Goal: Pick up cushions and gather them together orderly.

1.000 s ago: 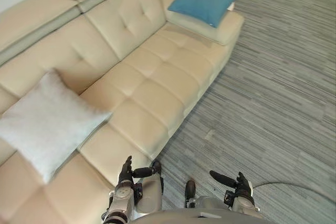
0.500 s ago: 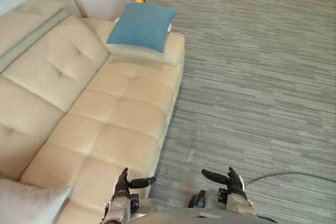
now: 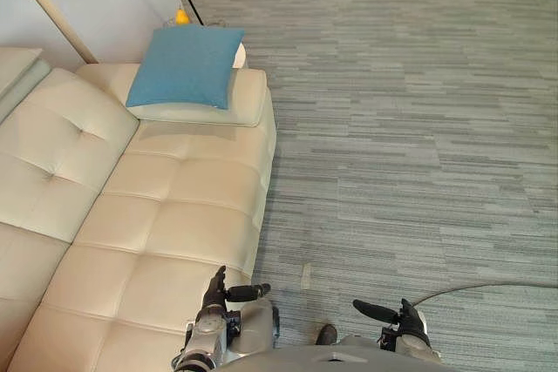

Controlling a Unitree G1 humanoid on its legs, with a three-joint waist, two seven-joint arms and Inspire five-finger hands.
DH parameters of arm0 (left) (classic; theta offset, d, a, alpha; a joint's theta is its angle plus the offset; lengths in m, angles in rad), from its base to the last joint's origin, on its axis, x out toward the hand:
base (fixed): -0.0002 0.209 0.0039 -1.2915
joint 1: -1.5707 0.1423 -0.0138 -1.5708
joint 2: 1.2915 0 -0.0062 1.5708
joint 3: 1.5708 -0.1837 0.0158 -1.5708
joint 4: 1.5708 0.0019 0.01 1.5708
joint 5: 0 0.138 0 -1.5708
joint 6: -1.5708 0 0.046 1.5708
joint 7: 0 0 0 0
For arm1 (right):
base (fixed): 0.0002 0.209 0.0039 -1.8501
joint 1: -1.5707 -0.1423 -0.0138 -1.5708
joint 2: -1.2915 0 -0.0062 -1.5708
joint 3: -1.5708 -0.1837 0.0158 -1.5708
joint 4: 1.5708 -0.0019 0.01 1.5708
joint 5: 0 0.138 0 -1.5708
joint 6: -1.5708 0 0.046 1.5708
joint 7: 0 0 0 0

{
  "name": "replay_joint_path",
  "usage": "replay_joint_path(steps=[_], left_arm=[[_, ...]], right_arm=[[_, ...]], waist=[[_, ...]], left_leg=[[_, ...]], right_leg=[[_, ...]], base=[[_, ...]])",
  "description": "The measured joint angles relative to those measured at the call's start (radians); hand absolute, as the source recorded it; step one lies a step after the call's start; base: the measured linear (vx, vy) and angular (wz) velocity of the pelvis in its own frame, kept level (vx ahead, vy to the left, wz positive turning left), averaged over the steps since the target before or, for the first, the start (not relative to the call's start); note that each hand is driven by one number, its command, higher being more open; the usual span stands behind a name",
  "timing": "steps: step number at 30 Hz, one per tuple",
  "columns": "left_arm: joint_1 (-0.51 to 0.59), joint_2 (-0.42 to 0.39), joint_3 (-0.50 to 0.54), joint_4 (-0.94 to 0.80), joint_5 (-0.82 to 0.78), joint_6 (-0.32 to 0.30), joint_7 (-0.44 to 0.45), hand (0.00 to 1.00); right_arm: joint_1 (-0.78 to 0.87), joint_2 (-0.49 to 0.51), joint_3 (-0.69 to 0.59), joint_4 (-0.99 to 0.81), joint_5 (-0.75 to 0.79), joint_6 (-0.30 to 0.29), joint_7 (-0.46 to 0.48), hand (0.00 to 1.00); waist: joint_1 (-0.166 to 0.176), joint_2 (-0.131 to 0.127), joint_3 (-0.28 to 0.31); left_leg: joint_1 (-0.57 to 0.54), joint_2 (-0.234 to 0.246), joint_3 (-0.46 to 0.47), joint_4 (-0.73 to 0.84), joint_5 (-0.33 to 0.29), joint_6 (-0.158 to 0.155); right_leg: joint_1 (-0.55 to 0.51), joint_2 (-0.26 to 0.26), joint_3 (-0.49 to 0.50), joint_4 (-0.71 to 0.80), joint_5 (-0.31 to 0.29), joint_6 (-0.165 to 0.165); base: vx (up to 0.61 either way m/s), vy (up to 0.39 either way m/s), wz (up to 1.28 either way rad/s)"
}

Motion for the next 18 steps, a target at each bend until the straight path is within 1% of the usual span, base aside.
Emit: replay_joint_path(steps=[1, 2, 3, 4, 5, 6, 7, 8, 9, 10, 11, 12, 13, 14, 15, 16, 17, 18], left_arm=[[-0.001, -0.002, -0.001, -0.01, 0.0, 0.0, -0.001, 1.0], [0.0, -0.006, -0.002, -0.022, 0.0, -0.001, -0.004, 1.0], [0.0, -0.007, -0.002, -0.029, 0.0, -0.001, -0.005, 1.0], [-0.002, -0.011, -0.003, -0.04, 0.001, -0.002, -0.008, 1.0], [-0.004, -0.013, 0.0, -0.049, 0.004, -0.004, -0.011, 1.0], [-0.003, -0.014, 0.002, -0.053, 0.005, -0.003, -0.013, 1.0], [-0.003, -0.019, 0.01, -0.059, 0.007, -0.003, -0.014, 1.0], [-0.003, -0.021, 0.014, -0.065, 0.007, -0.003, -0.014, 1.0], [-0.002, -0.023, 0.022, -0.066, 0.007, -0.004, -0.014, 1.0], [-0.001, -0.026, 0.03, -0.066, 0.007, -0.004, -0.014, 1.0], [0.003, -0.027, 0.038, -0.065, 0.007, -0.004, -0.014, 1.0], [0.007, -0.028, 0.04, -0.067, 0.007, -0.004, -0.015, 1.0], [0.009, -0.029, 0.042, -0.069, 0.007, -0.004, -0.016, 1.0], [0.011, -0.018, 0.043, -0.073, 0.009, -0.001, -0.015, 1.0], [0.011, -0.01, 0.042, -0.068, 0.009, 0.001, -0.017, 1.0], [0.01, -0.006, 0.037, -0.064, 0.009, 0.001, -0.018, 1.0], [0.01, 0.0, 0.029, -0.06, 0.009, 0.001, -0.017, 1.0], [0.012, 0.001, 0.029, -0.049, 0.009, 0.003, -0.017, 1.0]], right_arm=[[0.002, 0.003, -0.001, 0.0, 0.0, 0.0, -0.003, 1.0], [0.001, 0.008, -0.005, 0.0, 0.0, 0.0, -0.003, 1.0], [0.001, 0.008, -0.01, -0.001, 0.0, 0.001, -0.003, 1.0], [0.001, 0.015, -0.022, -0.007, 0.0, 0.001, -0.003, 1.0], [0.002, 0.028, -0.029, -0.024, 0.001, 0.002, -0.004, 1.0], [0.003, 0.029, -0.03, -0.032, 0.001, 0.003, -0.005, 1.0], [0.011, 0.03, -0.03, -0.047, 0.001, 0.003, -0.007, 1.0], [0.018, 0.036, -0.028, -0.061, 0.001, 0.006, -0.008, 1.0], [0.022, 0.037, -0.027, -0.064, 0.001, 0.008, -0.011, 1.0], [0.022, 0.038, -0.027, -0.064, 0.001, 0.01, -0.012, 1.0], [0.026, 0.039, -0.027, -0.068, 0.001, 0.013, -0.012, 1.0], [0.034, 0.05, -0.027, -0.078, 0.0, 0.013, -0.011, 1.0], [0.041, 0.055, -0.027, -0.082, -0.001, 0.013, -0.011, 1.0], [0.049, 0.072, -0.026, -0.084, -0.008, 0.014, -0.007, 1.0], [0.058, 0.082, -0.029, -0.091, -0.017, 0.017, 0.002, 1.0], [0.062, 0.083, -0.028, -0.098, -0.022, 0.018, 0.009, 1.0], [0.064, 0.081, -0.028, -0.109, -0.023, 0.018, 0.017, 1.0], [0.064, 0.076, -0.028, -0.117, -0.037, 0.017, 0.021, 1.0]], waist=[[0.0, 0.0, 0.0], [0.005, -0.003, 0.002], [0.009, -0.003, 0.003], [0.02, -0.007, 0.006], [0.023, -0.007, 0.017], [0.023, -0.006, 0.022], [0.024, -0.006, 0.024], [0.026, -0.007, 0.024], [0.029, -0.008, 0.023], [0.03, -0.008, 0.022], [0.039, -0.016, 0.009], [0.05, -0.023, -0.011], [0.053, -0.03, -0.018], [0.057, -0.06, -0.029], [0.056, -0.075, -0.032], [0.054, -0.081, -0.033], [0.047, -0.09, -0.031], [0.038, -0.091, -0.029]], left_leg=[[-0.035, -0.022, 0.001, -0.004, -0.025, 0.008], [-0.059, -0.049, 0.002, -0.059, -0.041, 0.011], [-0.07, -0.064, 0.001, -0.105, -0.041, 0.011], [-0.082, -0.104, -0.002, -0.272, -0.033, 0.02], [-0.087, -0.129, 0.0, -0.443, 0.01, 0.032], [-0.089, -0.135, 0.0, -0.501, 0.032, 0.035], [-0.102, -0.139, 0.005, -0.599, 0.074, 0.037], [-0.113, -0.137, 0.02, -0.654, 0.107, 0.038], [-0.114, -0.136, 0.027, -0.689, 0.131, 0.033], [-0.114, -0.134, 0.03, -0.694, 0.15, 0.033], [-0.102, -0.143, 0.044, -0.675, 0.221, 0.052], [-0.102, -0.16, 0.053, -0.633, 0.245, 0.086], [-0.107, -0.165, 0.062, -0.606, 0.243, 0.094], [-0.093, -0.189, 0.098, -0.538, 0.168, 0.11], [-0.052, -0.213, 0.111, -0.516, 0.125, 0.121], [-0.025, -0.227, 0.112, -0.51, 0.105, 0.131], [0.041, -0.252, 0.106, -0.51, 0.062, 0.152], [0.117, -0.261, 0.091, -0.512, 0.022, 0.163]], right_leg=[[0.024, 0.002, 0.005, -0.019, -0.001, 0.0], [0.043, 0.001, 0.016, -0.038, -0.001, 0.001], [0.051, 0.001, 0.02, -0.047, -0.001, 0.002], [0.061, -0.004, 0.034, -0.061, -0.003, 0.008], [0.077, -0.009, 0.041, -0.071, -0.011, 0.013], [0.084, -0.011, 0.042, -0.075, -0.015, 0.015], [0.092, -0.014, 0.048, -0.076, -0.028, 0.024], [0.105, -0.018, 0.054, -0.076, -0.044, 0.04], [0.121, -0.024, 0.067, -0.075, -0.064, 0.063], [0.128, -0.028, 0.076, -0.074, -0.074, 0.075], [0.152, -0.045, 0.109, -0.071, -0.099, 0.11], [0.157, -0.071, 0.13, -0.052, -0.123, 0.131], [0.158, -0.084, 0.139, -0.037, -0.134, 0.141], [0.144, -0.137, 0.179, 0.062, -0.161, 0.179], [0.116, -0.183, 0.213, 0.206, -0.176, 0.205], [0.085, -0.205, 0.228, 0.325, -0.172, 0.215], [-0.006, -0.257, 0.265, 0.609, -0.116, 0.251], [-0.077, -0.283, 0.272, 0.814, -0.12, 0.244]], base=[[0.18, -0.052, -0.19], [0.16, -0.005, -0.17], [0.17, 0.027, -0.3], [0.2, 0.065, -0.31], [0.21, 0.079, -0.27], [0.24, 0.093, -0.17], [0.27, 0.094, -0.12], [0.29, 0.098, -0.19], [0.27, 0.089, -0.21], [0.45, 0.151, -0.42], [0.58, 0.19, -0.58], [0.5, 0.164, -0.61], [0.56, 0.179, -0.56], [0.58, 0.215, -0.41], [0.7, 0.259, -0.31], [0.57, 0.215, -0.06], [0.55, 0.155, 0.14], [0.63, 0.125, 0.22]])
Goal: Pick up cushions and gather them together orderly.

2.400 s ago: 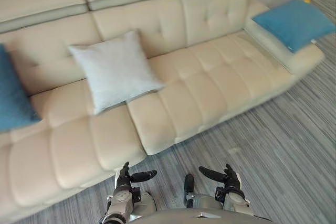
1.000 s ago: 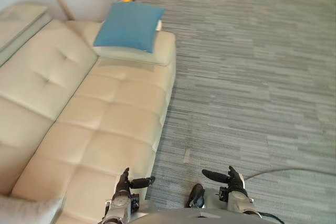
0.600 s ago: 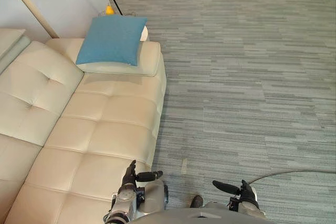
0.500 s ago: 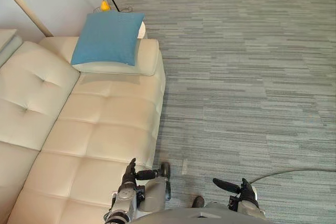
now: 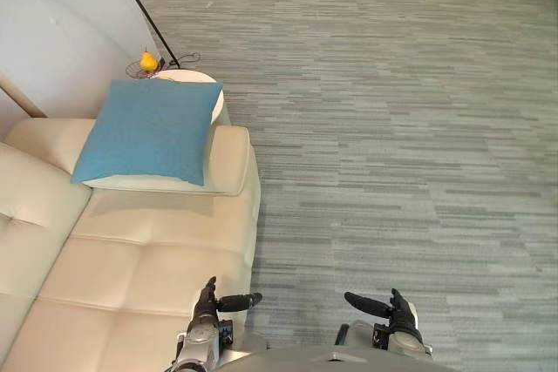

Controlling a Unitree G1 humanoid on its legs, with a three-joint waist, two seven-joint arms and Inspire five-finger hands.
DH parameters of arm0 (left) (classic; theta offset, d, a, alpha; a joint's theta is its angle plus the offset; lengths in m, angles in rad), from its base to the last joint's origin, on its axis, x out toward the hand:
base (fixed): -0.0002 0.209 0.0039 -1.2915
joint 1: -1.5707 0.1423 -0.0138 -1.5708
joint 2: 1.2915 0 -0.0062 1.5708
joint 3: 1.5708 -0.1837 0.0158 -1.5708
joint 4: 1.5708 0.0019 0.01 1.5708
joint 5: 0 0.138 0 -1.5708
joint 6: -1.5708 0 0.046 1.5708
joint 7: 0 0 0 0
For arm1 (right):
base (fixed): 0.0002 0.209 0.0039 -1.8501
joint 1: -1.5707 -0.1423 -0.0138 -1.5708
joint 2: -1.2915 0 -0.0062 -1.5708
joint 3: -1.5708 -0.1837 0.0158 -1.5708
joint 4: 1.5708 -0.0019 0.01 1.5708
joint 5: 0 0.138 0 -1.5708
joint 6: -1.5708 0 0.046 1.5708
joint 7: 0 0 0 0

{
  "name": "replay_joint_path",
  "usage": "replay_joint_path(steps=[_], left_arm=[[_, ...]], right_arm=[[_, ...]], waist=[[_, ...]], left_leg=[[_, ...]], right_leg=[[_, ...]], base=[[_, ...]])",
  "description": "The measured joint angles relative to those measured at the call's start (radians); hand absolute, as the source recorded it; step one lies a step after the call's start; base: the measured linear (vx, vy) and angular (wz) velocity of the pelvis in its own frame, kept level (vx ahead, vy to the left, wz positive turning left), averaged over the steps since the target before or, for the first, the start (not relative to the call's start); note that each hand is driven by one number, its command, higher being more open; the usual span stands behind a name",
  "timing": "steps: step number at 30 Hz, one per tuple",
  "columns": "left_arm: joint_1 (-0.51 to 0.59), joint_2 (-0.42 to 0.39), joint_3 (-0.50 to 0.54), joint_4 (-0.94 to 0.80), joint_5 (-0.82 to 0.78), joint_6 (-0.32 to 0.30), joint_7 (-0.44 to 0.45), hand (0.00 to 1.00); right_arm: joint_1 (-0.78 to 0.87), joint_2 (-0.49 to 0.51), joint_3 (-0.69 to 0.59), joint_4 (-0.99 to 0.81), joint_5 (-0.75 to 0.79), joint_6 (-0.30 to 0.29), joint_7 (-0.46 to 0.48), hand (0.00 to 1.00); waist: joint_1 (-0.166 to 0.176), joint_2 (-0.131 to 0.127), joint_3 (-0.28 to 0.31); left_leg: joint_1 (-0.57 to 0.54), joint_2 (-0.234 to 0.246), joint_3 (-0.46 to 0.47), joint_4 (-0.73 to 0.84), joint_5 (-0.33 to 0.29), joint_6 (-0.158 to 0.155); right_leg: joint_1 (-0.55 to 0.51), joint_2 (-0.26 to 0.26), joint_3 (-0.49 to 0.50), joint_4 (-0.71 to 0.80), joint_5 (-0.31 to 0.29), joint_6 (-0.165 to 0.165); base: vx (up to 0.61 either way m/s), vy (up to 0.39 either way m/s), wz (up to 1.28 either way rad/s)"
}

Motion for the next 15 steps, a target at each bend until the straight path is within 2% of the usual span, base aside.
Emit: replay_joint_path(steps=[2, 3, 4, 5, 6, 7, 8, 11, 12, 13, 14, 15], left_arm=[[0.009, 0.0, -0.001, 0.014, 0.0, 0.002, 0.002, 1.0], [0.017, -0.001, -0.002, 0.014, -0.001, 0.002, 0.004, 1.0], [0.017, -0.002, -0.002, 0.014, -0.003, 0.002, 0.007, 1.0], [0.019, -0.001, -0.002, 0.014, -0.004, 0.002, 0.008, 1.0], [0.026, 0.003, -0.004, 0.014, -0.004, 0.002, 0.009, 1.0], [0.033, 0.013, -0.012, 0.014, -0.004, 0.001, 0.009, 1.0], [0.028, 0.027, -0.031, 0.031, -0.002, 0.0, 0.008, 1.0], [0.02, -0.01, -0.028, 0.054, 0.0, 0.0, 0.008, 1.0], [0.021, -0.014, -0.028, 0.053, 0.003, 0.0, 0.004, 1.0], [0.019, -0.019, -0.017, 0.05, 0.008, 0.0, 0.001, 1.0], [0.019, -0.02, -0.011, 0.048, 0.006, 0.0, 0.001, 1.0], [0.021, -0.02, 0.012, 0.032, 0.006, 0.001, 0.001, 1.0]], right_arm=[[0.0, -0.003, 0.001, -0.012, -0.004, -0.006, 0.0, 1.0], [-0.006, -0.005, 0.001, -0.02, -0.004, -0.007, 0.0, 1.0], [-0.009, -0.005, 0.001, -0.025, -0.004, -0.011, 0.001, 1.0], [-0.012, -0.005, 0.001, -0.025, -0.004, -0.011, 0.002, 1.0], [-0.019, -0.006, 0.001, -0.015, -0.004, -0.011, 0.003, 1.0], [-0.021, -0.005, 0.004, -0.003, -0.003, -0.013, 0.003, 1.0], [-0.022, -0.008, -0.002, 0.019, 0.01, -0.016, 0.007, 1.0], [-0.046, -0.038, 0.002, 0.041, -0.004, -0.016, 0.009, 1.0], [-0.044, -0.041, -0.002, 0.04, -0.001, -0.014, 0.01, 1.0], [-0.039, -0.042, -0.001, 0.038, 0.0, -0.014, 0.007, 1.0], [-0.037, -0.043, 0.002, 0.036, -0.001, -0.014, 0.007, 1.0], [-0.026, -0.046, 0.013, 0.032, -0.001, -0.014, 0.006, 1.0]], waist=[[-0.013, 0.009, 0.005], [-0.016, 0.011, 0.007], [-0.02, 0.019, 0.011], [-0.02, 0.019, 0.011], [-0.029, 0.016, 0.01], [-0.036, 0.006, 0.005], [-0.047, -0.001, -0.002], [-0.039, 0.06, -0.014], [-0.045, 0.072, -0.014], [-0.057, 0.08, -0.008], [-0.061, 0.081, -0.004], [-0.056, 0.079, 0.001]], left_leg=[[0.088, 0.007, -0.027, -0.032, -0.014, 0.003], [0.141, 0.025, -0.029, -0.068, -0.016, -0.001], [0.186, 0.047, -0.045, -0.102, -0.017, -0.001], [0.197, 0.057, -0.048, -0.111, -0.018, -0.003], [0.216, 0.082, -0.073, -0.124, -0.025, -0.017], [0.219, 0.083, -0.09, -0.125, -0.037, -0.038], [0.232, 0.09, -0.142, -0.124, -0.061, -0.076], [0.216, 0.137, -0.184, -0.079, -0.062, -0.085], [0.177, 0.149, -0.19, 0.014, -0.054, -0.101], [0.089, 0.163, -0.206, 0.218, -0.018, -0.16], [0.05, 0.173, -0.207, 0.305, 0.011, -0.186], [-0.031, 0.203, -0.197, 0.486, 0.036, -0.192]], right_leg=[[-0.059, -0.001, -0.04, 0.04, -0.025, -0.042], [-0.088, 0.004, -0.075, -0.028, -0.042, -0.072], [-0.137, 0.023, -0.097, -0.153, -0.048, -0.083], [-0.153, 0.035, -0.094, -0.208, -0.046, -0.083], [-0.188, 0.087, -0.059, -0.395, -0.014, -0.074], [-0.188, 0.117, -0.014, -0.525, 0.052, -0.076], [-0.182, 0.142, 0.015, -0.562, 0.176, -0.126], [-0.175, 0.184, -0.003, -0.559, 0.129, -0.15], [-0.152, 0.187, -0.023, -0.566, 0.107, -0.158], [-0.098, 0.19, -0.061, -0.591, 0.087, -0.166], [-0.071, 0.195, -0.074, -0.606, 0.081, -0.172], [-0.011, 0.209, -0.1, -0.639, 0.068, -0.185]], base=[[0.55, 0.025, 0.33], [0.48, -0.052, 0.41], [0.39, -0.085, 0.33], [0.46, -0.202, 0.42], [0.39, -0.216, 0.42], [0.46, -0.292, 0.68], [0.31, -0.231, 0.41], [0.38, -0.277, 0.04], [0.39, -0.275, 0.47], [0.31, -0.234, 0.62], [0.23, -0.196, 0.73], [0.22, -0.167, 0.49]])
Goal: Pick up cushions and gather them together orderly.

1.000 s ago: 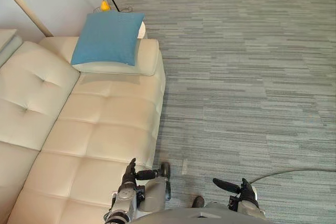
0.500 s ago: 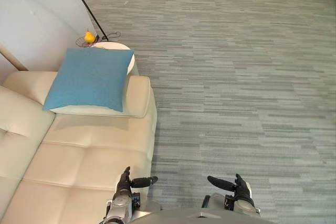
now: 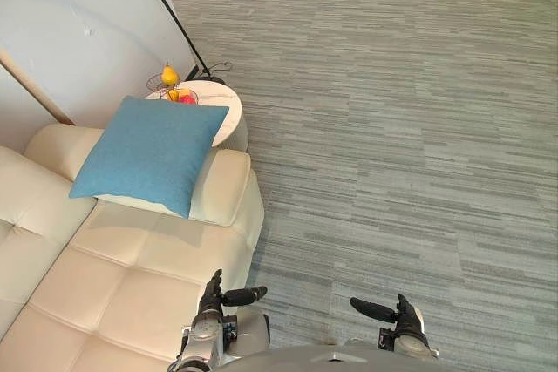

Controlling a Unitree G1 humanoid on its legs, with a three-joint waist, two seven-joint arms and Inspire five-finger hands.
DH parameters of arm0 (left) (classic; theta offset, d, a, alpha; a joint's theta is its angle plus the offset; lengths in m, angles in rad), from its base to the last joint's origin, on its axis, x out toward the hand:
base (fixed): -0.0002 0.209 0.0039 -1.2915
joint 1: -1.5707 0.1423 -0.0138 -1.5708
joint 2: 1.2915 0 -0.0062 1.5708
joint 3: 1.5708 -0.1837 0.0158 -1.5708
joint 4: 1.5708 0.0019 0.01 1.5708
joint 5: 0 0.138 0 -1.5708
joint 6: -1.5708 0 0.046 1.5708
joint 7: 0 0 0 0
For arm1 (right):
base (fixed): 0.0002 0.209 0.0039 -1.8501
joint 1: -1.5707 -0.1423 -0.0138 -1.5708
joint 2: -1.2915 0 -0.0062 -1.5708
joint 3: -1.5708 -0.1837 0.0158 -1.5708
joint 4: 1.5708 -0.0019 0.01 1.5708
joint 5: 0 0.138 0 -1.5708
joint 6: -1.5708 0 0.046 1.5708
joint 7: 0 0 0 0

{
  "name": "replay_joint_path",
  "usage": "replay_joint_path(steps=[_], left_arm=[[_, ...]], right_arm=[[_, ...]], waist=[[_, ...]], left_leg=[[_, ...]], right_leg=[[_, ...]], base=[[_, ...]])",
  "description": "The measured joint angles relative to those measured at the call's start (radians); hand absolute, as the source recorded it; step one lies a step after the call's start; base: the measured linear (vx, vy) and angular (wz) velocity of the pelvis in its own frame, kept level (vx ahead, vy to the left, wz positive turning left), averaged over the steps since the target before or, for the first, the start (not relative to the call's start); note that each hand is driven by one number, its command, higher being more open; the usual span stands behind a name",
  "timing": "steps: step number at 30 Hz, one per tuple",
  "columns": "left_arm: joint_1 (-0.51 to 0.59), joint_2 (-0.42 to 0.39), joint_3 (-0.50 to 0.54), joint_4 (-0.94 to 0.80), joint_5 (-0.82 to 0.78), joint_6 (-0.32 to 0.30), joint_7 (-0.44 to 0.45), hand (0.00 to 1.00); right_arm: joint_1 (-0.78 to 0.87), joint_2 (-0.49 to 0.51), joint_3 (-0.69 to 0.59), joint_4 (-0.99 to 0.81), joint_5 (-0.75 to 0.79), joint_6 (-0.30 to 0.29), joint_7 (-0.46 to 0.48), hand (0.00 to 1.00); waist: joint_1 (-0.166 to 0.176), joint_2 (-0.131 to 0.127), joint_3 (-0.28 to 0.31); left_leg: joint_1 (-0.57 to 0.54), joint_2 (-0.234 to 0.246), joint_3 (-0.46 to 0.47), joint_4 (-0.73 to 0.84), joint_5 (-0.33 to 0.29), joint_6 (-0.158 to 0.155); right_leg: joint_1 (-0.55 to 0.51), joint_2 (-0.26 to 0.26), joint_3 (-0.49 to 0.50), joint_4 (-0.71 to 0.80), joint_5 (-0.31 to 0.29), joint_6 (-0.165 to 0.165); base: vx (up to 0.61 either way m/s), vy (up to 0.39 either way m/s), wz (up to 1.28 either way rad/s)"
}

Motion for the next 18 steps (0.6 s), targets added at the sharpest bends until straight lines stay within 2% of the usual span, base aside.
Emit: replay_joint_path(steps=[1, 2, 3, 4, 6, 7, 9, 10, 11, 12, 13, 14, 15, 16, 17, 18], left_arm=[[0.003, 0.0, 0.002, -0.022, 0.0, -0.001, 0.001, 1.0], [0.003, -0.001, 0.0, -0.042, 0.0, -0.004, 0.0, 1.0], [0.003, 0.004, -0.009, -0.051, 0.002, -0.005, -0.003, 1.0], [0.003, 0.005, -0.012, -0.059, 0.003, -0.005, -0.005, 1.0], [0.001, 0.005, -0.012, -0.06, 0.002, -0.005, -0.005, 1.0], [-0.001, 0.005, -0.012, -0.059, 0.002, -0.004, -0.004, 1.0], [-0.002, 0.008, -0.012, -0.06, 0.001, -0.004, -0.005, 1.0], [-0.003, 0.009, -0.015, -0.06, 0.001, -0.005, -0.004, 1.0], [-0.004, 0.012, -0.016, -0.058, 0.001, -0.005, -0.003, 1.0], [-0.005, 0.016, -0.016, -0.058, 0.001, -0.005, -0.005, 1.0], [-0.005, 0.02, -0.017, -0.056, 0.002, -0.005, -0.005, 1.0], [-0.012, 0.028, -0.034, -0.042, 0.001, -0.003, -0.006, 1.0], [-0.015, 0.032, -0.04, -0.038, 0.0, -0.003, -0.007, 1.0], [-0.019, 0.041, -0.055, -0.028, 0.001, -0.003, -0.009, 1.0], [-0.026, 0.048, -0.065, -0.017, 0.001, -0.002, -0.01, 1.0], [-0.028, 0.055, -0.079, -0.007, 0.001, 0.0, -0.011, 1.0]], right_arm=[[0.009, 0.0, 0.007, -0.002, 0.0, 0.0, -0.002, 1.0], [0.01, 0.006, 0.007, -0.002, 0.0, 0.0, -0.006, 1.0], [0.006, 0.01, 0.006, -0.002, 0.001, -0.001, -0.008, 1.0], [0.004, 0.014, 0.006, -0.003, 0.001, -0.002, -0.009, 1.0], [0.005, 0.017, 0.004, -0.002, 0.001, -0.001, -0.011, 1.0], [0.006, 0.018, 0.003, 0.0, 0.001, -0.001, -0.012, 1.0], [0.011, 0.025, -0.006, 0.005, 0.002, 0.007, -0.015, 1.0], [0.014, 0.025, -0.006, 0.011, 0.002, 0.009, -0.018, 1.0], [0.017, 0.025, -0.005, 0.014, 0.001, 0.01, -0.018, 1.0], [0.013, 0.033, -0.005, 0.02, 0.0, 0.009, -0.018, 1.0], [0.012, 0.036, -0.005, 0.026, -0.001, 0.009, -0.017, 1.0], [0.012, 0.038, -0.005, 0.029, -0.001, 0.009, -0.015, 1.0], [0.012, 0.039, -0.005, 0.03, -0.002, 0.01, -0.012, 1.0], [0.014, 0.038, -0.008, 0.03, -0.003, 0.012, -0.005, 1.0], [0.017, 0.039, -0.012, 0.029, -0.003, 0.012, -0.002, 1.0], [0.017, 0.037, -0.011, 0.028, -0.006, 0.011, 0.003, 1.0]], waist=[[0.012, 0.0, 0.003], [0.022, -0.009, 0.006], [0.023, -0.016, 0.007], [0.023, -0.02, 0.009], [0.026, -0.021, 0.01], [0.026, -0.022, 0.011], [0.029, -0.03, 0.018], [0.038, -0.032, 0.016], [0.042, -0.04, 0.014], [0.042, -0.056, 0.006], [0.041, -0.06, 0.001], [0.04, -0.069, -0.003], [0.041, -0.07, -0.003], [0.04, -0.075, -0.004], [0.037, -0.082, -0.002], [0.029, -0.085, 0.001]], left_leg=[[-0.05, 0.019, 0.024, 0.095, -0.021, 0.005], [-0.101, 0.026, 0.067, 0.125, -0.05, 0.03], [-0.133, 0.022, 0.11, 0.079, -0.071, 0.044], [-0.159, 0.004, 0.14, -0.033, -0.081, 0.05], [-0.167, -0.03, 0.156, -0.237, -0.074, 0.05], [-0.164, -0.047, 0.157, -0.342, -0.051, 0.052], [-0.163, -0.083, 0.173, -0.567, 0.059, 0.056], [-0.155, -0.086, 0.196, -0.596, 0.129, 0.049], [-0.148, -0.098, 0.212, -0.593, 0.177, 0.073], [-0.149, -0.119, 0.21, -0.578, 0.177, 0.106], [-0.149, -0.132, 0.21, -0.57, 0.163, 0.117], [-0.135, -0.154, 0.207, -0.55, 0.134, 0.144], [-0.123, -0.161, 0.206, -0.546, 0.127, 0.149], [-0.096, -0.176, 0.202, -0.544, 0.109, 0.165], [-0.064, -0.193, 0.187, -0.546, 0.091, 0.18], [-0.022, -0.208, 0.157, -0.552, 0.072, 0.192]], right_leg=[[0.049, 0.011, -0.016, -0.025, -0.01, -0.009], [0.098, 0.014, -0.029, -0.054, -0.018, -0.008], [0.133, 0.012, -0.038, -0.085, -0.021, -0.005], [0.164, 0.009, -0.047, -0.116, -0.023, 0.0], [0.194, 0.003, -0.053, -0.143, -0.03, 0.012], [0.207, -0.003, -0.06, -0.153, -0.035, 0.02], [0.262, -0.023, -0.078, -0.185, -0.054, 0.051], [0.292, -0.026, -0.08, -0.212, -0.059, 0.065], [0.322, -0.034, -0.083, -0.237, -0.066, 0.083], [0.333, -0.059, -0.084, -0.237, -0.074, 0.094], [0.33, -0.071, -0.081, -0.224, -0.075, 0.095], [0.291, -0.108, -0.055, -0.097, -0.075, 0.095], [0.271, -0.12, -0.042, -0.032, -0.076, 0.097], [0.219, -0.151, -0.006, 0.135, -0.068, 0.112], [0.172, -0.172, 0.025, 0.286, -0.049, 0.146], [0.138, -0.185, 0.036, 0.426, -0.043, 0.156]], base=[[0.27, -0.167, 0.46], [0.3, -0.164, 0.28], [0.29, -0.113, 0.24], [0.31, -0.063, 0.18], [0.24, 0.006, 0.11], [0.28, 0.065, 0.17], [0.42, 0.114, 0.21], [0.43, 0.14, 0.09], [0.47, 0.16, 0.06], [0.48, 0.164, 0.09], [0.59, 0.227, 0.2], [0.38, 0.157, 0.21], [0.47, 0.211, 0.32], [0.28, 0.123, 0.35], [0.55, 0.189, 0.54], [0.51, 0.134, 0.67]])
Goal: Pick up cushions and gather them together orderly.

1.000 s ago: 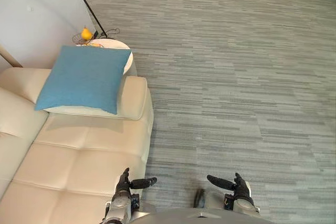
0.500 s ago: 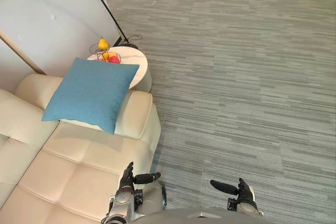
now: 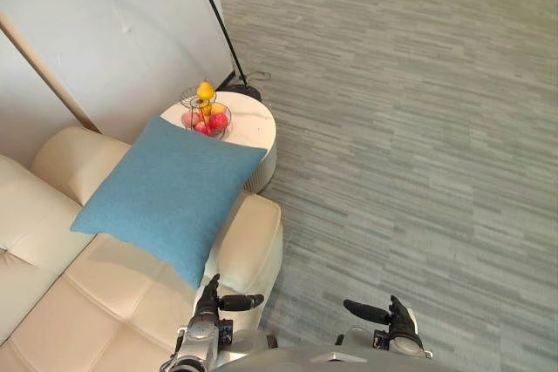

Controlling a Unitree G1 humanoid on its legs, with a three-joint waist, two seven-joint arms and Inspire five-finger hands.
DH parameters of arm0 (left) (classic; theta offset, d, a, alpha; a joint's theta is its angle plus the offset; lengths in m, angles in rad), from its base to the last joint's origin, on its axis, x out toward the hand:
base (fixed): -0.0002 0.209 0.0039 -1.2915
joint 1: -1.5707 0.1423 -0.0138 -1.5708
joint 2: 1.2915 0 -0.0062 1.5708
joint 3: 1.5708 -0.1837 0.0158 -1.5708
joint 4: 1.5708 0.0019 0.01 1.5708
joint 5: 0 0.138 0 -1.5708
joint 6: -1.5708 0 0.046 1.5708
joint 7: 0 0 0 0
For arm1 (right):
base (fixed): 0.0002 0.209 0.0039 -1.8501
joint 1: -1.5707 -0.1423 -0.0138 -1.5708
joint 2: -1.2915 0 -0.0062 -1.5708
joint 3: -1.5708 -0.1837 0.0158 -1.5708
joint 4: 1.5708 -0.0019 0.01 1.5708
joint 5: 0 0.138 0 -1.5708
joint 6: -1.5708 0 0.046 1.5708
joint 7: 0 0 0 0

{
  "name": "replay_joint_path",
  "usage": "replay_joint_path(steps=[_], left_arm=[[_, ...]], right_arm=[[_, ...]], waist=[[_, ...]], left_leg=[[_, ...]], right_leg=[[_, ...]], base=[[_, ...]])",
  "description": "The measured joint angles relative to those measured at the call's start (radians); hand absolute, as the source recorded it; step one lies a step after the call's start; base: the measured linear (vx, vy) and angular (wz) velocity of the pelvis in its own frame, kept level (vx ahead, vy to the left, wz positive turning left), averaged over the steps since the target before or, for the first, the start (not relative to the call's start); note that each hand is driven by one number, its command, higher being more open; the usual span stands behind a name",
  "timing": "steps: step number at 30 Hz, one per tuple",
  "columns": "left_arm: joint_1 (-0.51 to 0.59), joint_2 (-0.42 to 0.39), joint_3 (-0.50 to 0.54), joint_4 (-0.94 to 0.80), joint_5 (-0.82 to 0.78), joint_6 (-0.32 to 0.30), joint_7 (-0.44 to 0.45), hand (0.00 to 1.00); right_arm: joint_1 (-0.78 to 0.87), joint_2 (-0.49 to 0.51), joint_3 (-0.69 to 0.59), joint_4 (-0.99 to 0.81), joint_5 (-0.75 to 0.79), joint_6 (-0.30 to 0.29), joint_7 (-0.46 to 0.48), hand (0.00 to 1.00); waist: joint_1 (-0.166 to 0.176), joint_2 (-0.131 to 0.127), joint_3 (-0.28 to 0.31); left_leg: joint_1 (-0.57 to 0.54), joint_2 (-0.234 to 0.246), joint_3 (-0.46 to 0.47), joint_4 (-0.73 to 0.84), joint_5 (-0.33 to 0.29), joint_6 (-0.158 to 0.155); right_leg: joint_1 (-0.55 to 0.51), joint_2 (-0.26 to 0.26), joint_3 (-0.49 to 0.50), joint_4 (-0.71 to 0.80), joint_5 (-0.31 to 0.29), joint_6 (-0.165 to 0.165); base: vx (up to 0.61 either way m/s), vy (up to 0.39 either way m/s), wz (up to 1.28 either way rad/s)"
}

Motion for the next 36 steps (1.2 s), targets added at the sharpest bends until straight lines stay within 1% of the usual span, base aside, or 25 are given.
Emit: replay_joint_path(steps=[1, 3, 4, 5, 6, 8, 9, 10, 11, 12, 13, 15, 16, 17, 18, 21, 22, 24, 25, 26, 28, 30, 32, 35, 36], left_arm=[[0.002, -0.001, -0.001, 0.008, -0.001, 0.001, 0.0, 1.0], [0.008, -0.005, 0.0, 0.008, 0.0, 0.001, 0.002, 1.0], [0.012, -0.007, 0.0, 0.011, 0.0, 0.001, 0.005, 1.0], [0.014, -0.01, 0.001, 0.018, 0.0, 0.001, 0.007, 1.0], [0.014, -0.011, 0.005, 0.018, -0.001, 0.001, 0.009, 1.0], [0.01, -0.013, 0.016, 0.016, -0.001, 0.001, 0.016, 1.0], [0.011, -0.02, 0.05, 0.014, -0.001, -0.001, 0.022, 1.0], [0.011, -0.021, 0.054, 0.013, -0.001, -0.001, 0.026, 1.0], [0.012, -0.034, 0.072, 0.013, 0.0, -0.002, 0.032, 1.0], [0.02, -0.046, 0.083, 0.005, 0.0, -0.003, 0.035, 1.0], [0.029, -0.061, 0.085, 0.003, 0.001, -0.004, 0.035, 1.0], [0.034, -0.064, 0.085, 0.001, 0.003, -0.004, 0.034, 1.0], [0.035, -0.063, 0.085, -0.004, 0.004, -0.004, 0.034, 1.0], [0.037, -0.064, 0.085, -0.014, 0.003, -0.003, 0.033, 1.0], [0.037, -0.065, 0.087, -0.021, 0.003, -0.003, 0.03, 1.0], [0.04, -0.068, 0.108, -0.046, 0.003, -0.003, 0.017, 1.0], [0.039, -0.071, 0.106, -0.047, 0.003, -0.003, 0.012, 1.0], [0.038, -0.073, 0.101, -0.046, 0.004, -0.003, 0.01, 1.0], [0.038, -0.063, 0.092, -0.048, 0.004, -0.003, 0.01, 1.0], [0.038, -0.045, 0.082, -0.052, 0.004, -0.003, 0.01, 1.0], [0.038, -0.043, 0.082, -0.053, 0.003, -0.002, 0.012, 1.0], [0.038, -0.043, 0.082, -0.051, 0.003, -0.003, 0.012, 1.0], [0.039, -0.039, 0.08, -0.038, 0.003, -0.003, 0.01, 1.0], [0.039, -0.04, 0.078, -0.012, 0.003, -0.003, 0.008, 1.0], [0.038, -0.032, 0.076, -0.013, 0.003, -0.003, 0.006, 1.0]], right_arm=[[0.0, -0.007, 0.0, -0.003, -0.005, -0.004, 0.003, 1.0], [0.002, -0.009, 0.007, -0.022, -0.006, -0.008, 0.003, 1.0], [0.001, -0.009, 0.013, -0.033, -0.006, -0.015, 0.003, 1.0], [0.001, -0.01, 0.017, -0.045, -0.005, -0.02, 0.005, 1.0], [0.0, -0.009, 0.017, -0.046, -0.006, -0.022, 0.005, 1.0], [-0.001, -0.004, 0.017, -0.053, -0.004, -0.026, 0.006, 1.0], [-0.001, -0.001, 0.016, -0.054, -0.004, -0.026, 0.005, 1.0], [-0.001, 0.001, 0.015, -0.055, 0.0, -0.026, 0.005, 1.0], [0.001, 0.0, 0.012, -0.056, 0.004, -0.024, 0.006, 1.0], [0.004, -0.009, 0.0, -0.059, 0.002, -0.024, 0.004, 1.0], [0.004, -0.012, -0.01, -0.061, 0.004, -0.025, 0.0, 1.0], [0.005, -0.015, -0.017, -0.06, 0.003, -0.022, 0.002, 1.0], [0.009, -0.015, -0.021, -0.06, 0.004, -0.021, 0.002, 1.0], [0.011, -0.014, -0.02, -0.061, 0.005, -0.02, 0.001, 1.0], [0.017, -0.012, -0.016, -0.061, 0.005, -0.019, -0.001, 1.0], [0.032, -0.008, -0.008, -0.063, 0.006, -0.02, -0.001, 1.0], [0.03, -0.009, -0.008, -0.068, 0.007, -0.02, -0.001, 1.0], [0.03, -0.009, -0.007, -0.076, 0.007, -0.019, 0.002, 1.0], [0.029, -0.006, -0.007, -0.079, 0.007, -0.019, 0.003, 1.0], [0.029, 0.013, -0.007, -0.079, 0.007, -0.019, 0.003, 1.0], [0.028, 0.019, -0.01, -0.079, 0.007, -0.019, 0.003, 1.0], [0.028, 0.031, -0.016, -0.078, 0.007, -0.019, 0.005, 1.0], [0.022, 0.044, -0.019, -0.078, 0.006, -0.02, 0.012, 1.0], [0.019, 0.041, -0.02, -0.078, 0.005, -0.021, 0.015, 1.0], [0.021, 0.036, -0.02, -0.08, 0.005, -0.02, 0.014, 1.0]], waist=[[-0.005, 0.005, 0.005], [-0.005, 0.011, 0.007], [-0.01, 0.013, 0.011], [-0.017, 0.019, 0.012], [-0.017, 0.02, 0.012], [-0.018, 0.019, 0.012], [-0.018, 0.015, 0.015], [-0.019, 0.014, 0.017], [-0.02, 0.014, 0.017], [-0.012, 0.033, 0.012], [-0.011, 0.05, 0.013], [-0.013, 0.06, 0.007], [-0.015, 0.062, 0.006], [-0.016, 0.064, 0.005], [-0.016, 0.063, 0.005], [-0.004, 0.056, 0.008], [-0.003, 0.062, 0.005], [-0.003, 0.07, -0.002], [-0.003, 0.062, -0.006], [-0.004, 0.031, -0.008], [0.0, 0.026, -0.007], [0.009, 0.021, -0.008], [0.009, 0.011, -0.015], [0.009, 0.013, -0.016], [0.008, 0.003, -0.012]], left_leg=[[0.067, -0.005, -0.031, -0.009, -0.032, 0.0], [0.125, -0.005, -0.056, -0.023, -0.055, 0.002], [0.18, -0.001, -0.082, -0.058, -0.056, 0.001], [0.211, 0.016, -0.114, -0.076, -0.065, -0.013], [0.216, 0.024, -0.126, -0.076, -0.072, -0.02], [0.219, 0.054, -0.182, -0.062, -0.109, -0.046], [0.212, 0.066, -0.228, -0.027, -0.15, -0.072], [0.21, 0.068, -0.248, -0.012, -0.165, -0.083], [0.21, 0.073, -0.292, 0.019, -0.192, -0.109], [0.211, 0.083, -0.33, 0.018, -0.196, -0.114], [0.212, 0.092, -0.38, 0.014, -0.197, -0.117], [0.197, 0.107, -0.409, 0.033, -0.194, -0.124], [0.167, 0.118, -0.413, 0.085, -0.193, -0.144], [0.126, 0.135, -0.4, 0.161, -0.195, -0.198], [0.077, 0.157, -0.352, 0.249, -0.196, -0.219], [0.007, 0.232, -0.095, 0.337, -0.203, -0.197], [-0.012, 0.239, 0.004, 0.275, -0.173, -0.154], [-0.036, 0.231, 0.072, 0.198, -0.103, -0.13], [-0.029, 0.206, 0.077, 0.15, -0.078, -0.114], [-0.024, 0.169, 0.091, 0.094, -0.029, -0.092], [-0.018, 0.152, 0.094, 0.061, -0.016, -0.086], [0.015, 0.132, 0.081, 0.026, -0.014, -0.086], [0.064, 0.107, 0.082, -0.037, 0.013, -0.079], [0.115, 0.086, 0.082, -0.116, 0.031, -0.07], [0.141, 0.066, 0.062, -0.142, 0.027, -0.064]], right_leg=[[-0.047, -0.009, -0.006, 0.143, -0.011, -0.018], [-0.11, -0.008, -0.012, 0.209, -0.03, -0.045], [-0.154, -0.001, -0.021, 0.168, -0.046, -0.071], [-0.196, 0.027, -0.016, 0.067, -0.052, -0.081], [-0.211, 0.038, -0.009, 0.023, -0.052, -0.081], [-0.256, 0.111, 0.073, -0.157, -0.044, -0.069], [-0.262, 0.167, 0.184, -0.302, -0.022, -0.051], [-0.257, 0.18, 0.21, -0.322, 0.025, -0.046], [-0.23, 0.205, 0.216, -0.318, 0.057, -0.093], [-0.228, 0.21, 0.186, -0.294, 0.024, -0.101], [-0.225, 0.204, 0.137, -0.261, -0.023, -0.128], [-0.206, 0.204, 0.081, -0.268, -0.04, -0.152], [-0.179, 0.206, 0.034, -0.29, -0.045, -0.163], [-0.141, 0.212, -0.013, -0.326, -0.043, -0.167], [-0.096, 0.219, -0.059, -0.367, -0.039, -0.174], [0.016, 0.223, -0.153, -0.441, -0.037, -0.177], [0.037, 0.21, -0.188, -0.446, -0.037, -0.176], [0.037, 0.202, -0.206, -0.443, -0.037, -0.171], [0.036, 0.182, -0.217, -0.446, -0.03, -0.159], [0.039, 0.155, -0.234, -0.464, -0.02, -0.142], [0.067, 0.151, -0.257, -0.495, -0.005, -0.119], [0.098, 0.143, -0.257, -0.5, -0.002, -0.115], [0.102, 0.118, -0.253, -0.465, 0.004, -0.104], [0.051, 0.069, -0.243, -0.306, 0.008, -0.097], [-0.017, 0.015, -0.212, -0.12, 0.02, -0.081]], base=[[0.54, 0.112, 0.63], [0.32, 0.021, 0.46], [0.3, -0.061, 0.65], [0.29, -0.088, 0.68], [0.25, -0.134, 0.64], [0.25, -0.239, 0.71], [0.23, -0.301, 0.82], [0.26, -0.375, 0.95], [0.2, -0.318, 0.8], [0.31, -0.483, 1.07], [0.25, -0.402, 0.83], [0.25, -0.384, 0.88], [0.26, -0.299, 1.12], [0.25, -0.233, 1.26], [0.24, -0.209, 1.29], [0.22, -0.12, 1.07], [0.16, 0.02, 0.76], [0.18, 0.084, 0.81], [0.22, 0.146, 1.23], [0.14, 0.096, 1.08], [0.15, 0.098, 0.91], [0.1, 0.086, 0.54], [0.05, 0.073, 0.1], [0.01, 0.084, 0.06], [0.01, 0.067, 0.25]])
